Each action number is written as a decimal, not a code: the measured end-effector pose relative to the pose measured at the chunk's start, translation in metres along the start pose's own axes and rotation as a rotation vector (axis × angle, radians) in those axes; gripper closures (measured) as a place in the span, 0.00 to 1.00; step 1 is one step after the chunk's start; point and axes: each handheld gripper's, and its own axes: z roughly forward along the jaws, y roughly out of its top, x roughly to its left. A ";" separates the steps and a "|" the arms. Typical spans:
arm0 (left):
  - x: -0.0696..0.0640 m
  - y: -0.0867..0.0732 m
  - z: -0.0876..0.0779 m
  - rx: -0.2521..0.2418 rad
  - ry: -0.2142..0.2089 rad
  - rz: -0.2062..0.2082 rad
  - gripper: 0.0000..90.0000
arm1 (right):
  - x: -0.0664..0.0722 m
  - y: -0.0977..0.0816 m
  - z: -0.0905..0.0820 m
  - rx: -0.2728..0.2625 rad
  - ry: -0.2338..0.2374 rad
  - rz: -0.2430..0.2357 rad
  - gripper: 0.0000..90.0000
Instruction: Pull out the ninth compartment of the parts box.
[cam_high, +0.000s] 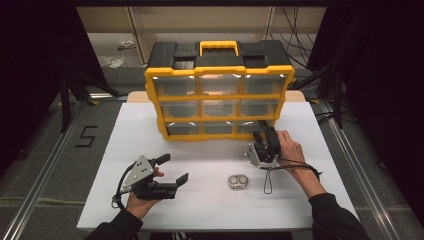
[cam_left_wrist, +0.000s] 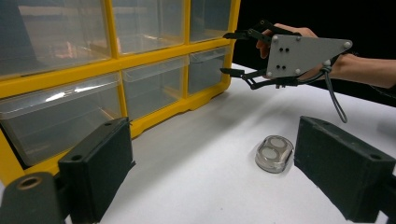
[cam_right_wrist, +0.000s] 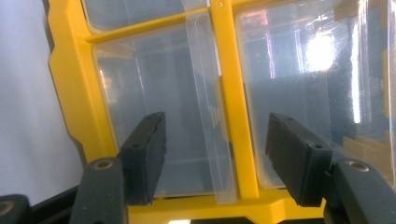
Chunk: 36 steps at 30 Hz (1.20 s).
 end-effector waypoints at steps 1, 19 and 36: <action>0.000 0.000 0.000 -0.001 0.002 -0.002 0.12 | 0.000 0.000 0.001 0.000 0.002 -0.002 0.46; 0.000 0.000 0.001 -0.002 -0.005 -0.010 0.12 | 0.000 0.000 0.009 0.002 -0.026 -0.015 0.55; 0.001 0.000 0.001 -0.005 -0.009 -0.019 0.13 | 0.002 0.002 0.014 0.004 -0.050 -0.021 0.63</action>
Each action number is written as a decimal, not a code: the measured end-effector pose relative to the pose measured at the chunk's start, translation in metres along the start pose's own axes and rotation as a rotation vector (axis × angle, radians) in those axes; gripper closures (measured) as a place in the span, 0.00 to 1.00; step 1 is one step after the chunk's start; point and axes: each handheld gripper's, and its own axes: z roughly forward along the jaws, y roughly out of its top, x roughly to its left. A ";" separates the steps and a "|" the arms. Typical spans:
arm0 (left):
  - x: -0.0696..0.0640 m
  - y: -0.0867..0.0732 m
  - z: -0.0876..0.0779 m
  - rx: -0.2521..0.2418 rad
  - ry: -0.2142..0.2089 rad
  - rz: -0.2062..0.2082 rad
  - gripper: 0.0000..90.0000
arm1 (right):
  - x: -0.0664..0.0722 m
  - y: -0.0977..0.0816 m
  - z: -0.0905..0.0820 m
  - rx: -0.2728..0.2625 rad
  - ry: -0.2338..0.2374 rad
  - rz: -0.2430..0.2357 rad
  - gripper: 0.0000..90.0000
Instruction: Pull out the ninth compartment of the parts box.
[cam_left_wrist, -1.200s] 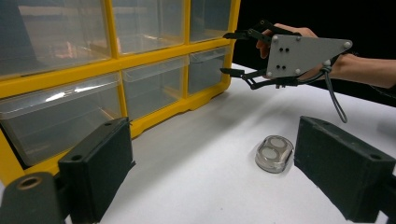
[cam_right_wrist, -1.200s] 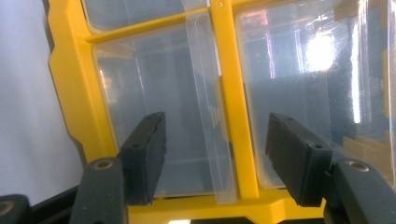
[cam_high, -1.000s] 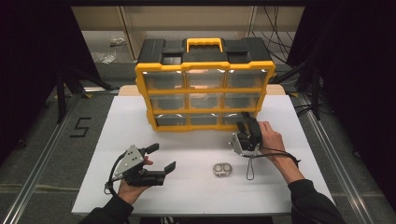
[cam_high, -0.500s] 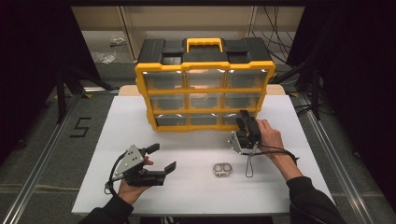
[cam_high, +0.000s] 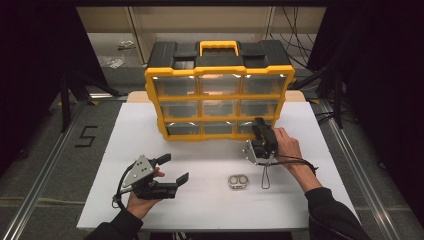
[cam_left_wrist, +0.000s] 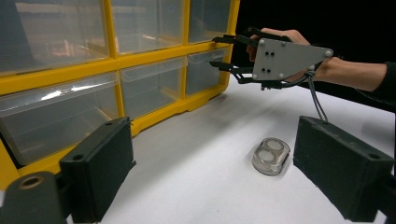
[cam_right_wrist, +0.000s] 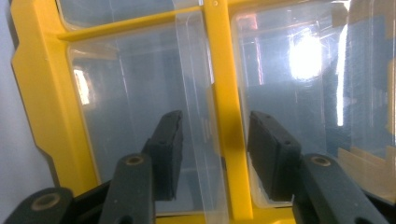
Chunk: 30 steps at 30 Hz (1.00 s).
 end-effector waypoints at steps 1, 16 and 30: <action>0.000 0.000 0.000 -0.002 0.000 -0.001 0.13 | 0.000 0.000 0.000 -0.001 -0.001 -0.003 0.64; -0.001 0.000 0.000 0.001 -0.001 0.003 0.14 | 0.002 -0.001 0.001 0.000 -0.032 -0.043 0.70; -0.001 0.000 0.000 0.003 -0.007 0.006 0.14 | 0.003 -0.001 -0.002 0.001 -0.007 -0.082 0.84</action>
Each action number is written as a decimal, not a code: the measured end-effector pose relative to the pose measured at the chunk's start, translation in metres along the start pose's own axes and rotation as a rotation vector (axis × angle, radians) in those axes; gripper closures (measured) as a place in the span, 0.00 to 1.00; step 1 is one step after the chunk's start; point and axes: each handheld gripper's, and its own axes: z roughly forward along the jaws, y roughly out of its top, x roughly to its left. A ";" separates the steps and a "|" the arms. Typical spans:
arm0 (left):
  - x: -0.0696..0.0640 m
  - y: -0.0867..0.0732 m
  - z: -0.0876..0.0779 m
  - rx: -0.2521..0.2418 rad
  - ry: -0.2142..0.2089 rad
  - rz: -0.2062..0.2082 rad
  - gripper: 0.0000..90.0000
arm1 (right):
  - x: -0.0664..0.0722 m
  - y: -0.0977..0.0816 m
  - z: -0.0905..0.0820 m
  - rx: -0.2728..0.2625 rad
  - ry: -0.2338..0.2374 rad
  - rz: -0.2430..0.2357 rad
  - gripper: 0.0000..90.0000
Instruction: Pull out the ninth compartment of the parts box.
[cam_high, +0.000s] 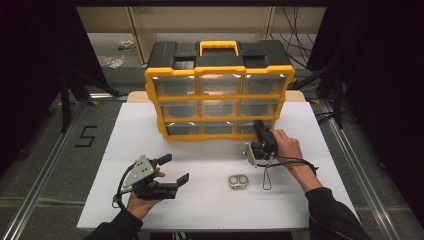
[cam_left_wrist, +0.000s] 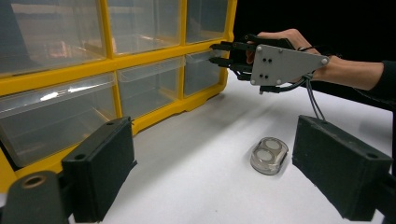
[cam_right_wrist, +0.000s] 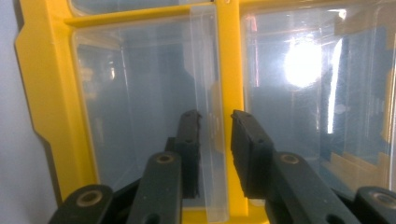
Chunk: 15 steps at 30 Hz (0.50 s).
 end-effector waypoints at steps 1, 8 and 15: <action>0.000 0.000 0.000 0.001 0.000 0.001 0.14 | 0.000 0.000 0.000 0.003 -0.002 -0.001 0.85; 0.000 0.000 0.000 -0.002 0.000 0.001 0.14 | 0.002 0.001 -0.002 0.002 -0.003 -0.016 0.86; 0.001 0.001 0.000 0.002 0.013 -0.008 0.14 | 0.003 0.000 -0.007 -0.003 -0.007 -0.050 0.87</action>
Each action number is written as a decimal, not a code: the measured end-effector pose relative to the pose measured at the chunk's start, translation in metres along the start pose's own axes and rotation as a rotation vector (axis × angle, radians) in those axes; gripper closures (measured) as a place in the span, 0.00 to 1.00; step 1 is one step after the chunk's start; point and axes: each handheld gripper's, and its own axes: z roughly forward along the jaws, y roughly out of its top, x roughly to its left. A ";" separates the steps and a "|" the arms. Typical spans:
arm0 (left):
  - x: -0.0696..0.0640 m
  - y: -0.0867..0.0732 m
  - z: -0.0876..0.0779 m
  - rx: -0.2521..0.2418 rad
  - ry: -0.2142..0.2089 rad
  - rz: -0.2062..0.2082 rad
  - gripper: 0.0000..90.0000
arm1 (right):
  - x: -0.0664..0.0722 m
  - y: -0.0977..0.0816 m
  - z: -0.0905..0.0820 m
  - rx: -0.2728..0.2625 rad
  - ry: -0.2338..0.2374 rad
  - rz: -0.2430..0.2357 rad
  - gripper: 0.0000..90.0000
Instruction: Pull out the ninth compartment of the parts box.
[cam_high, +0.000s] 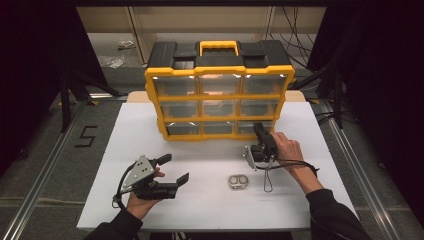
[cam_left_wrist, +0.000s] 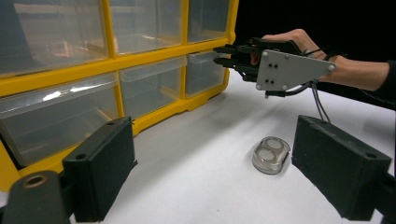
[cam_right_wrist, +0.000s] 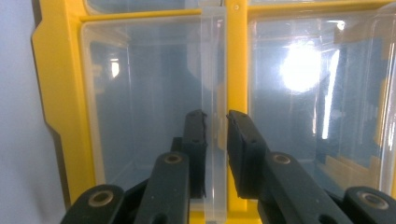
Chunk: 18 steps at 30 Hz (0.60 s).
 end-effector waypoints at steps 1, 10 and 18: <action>0.000 0.000 0.000 0.003 0.000 -0.001 0.14 | 0.000 0.000 -0.001 0.002 -0.001 -0.001 0.87; 0.000 0.000 -0.001 -0.003 0.000 0.001 0.14 | 0.001 0.000 -0.007 -0.022 -0.010 -0.010 0.88; 0.000 0.000 -0.001 -0.003 0.000 -0.004 0.15 | 0.001 0.000 -0.012 -0.010 0.000 -0.013 0.88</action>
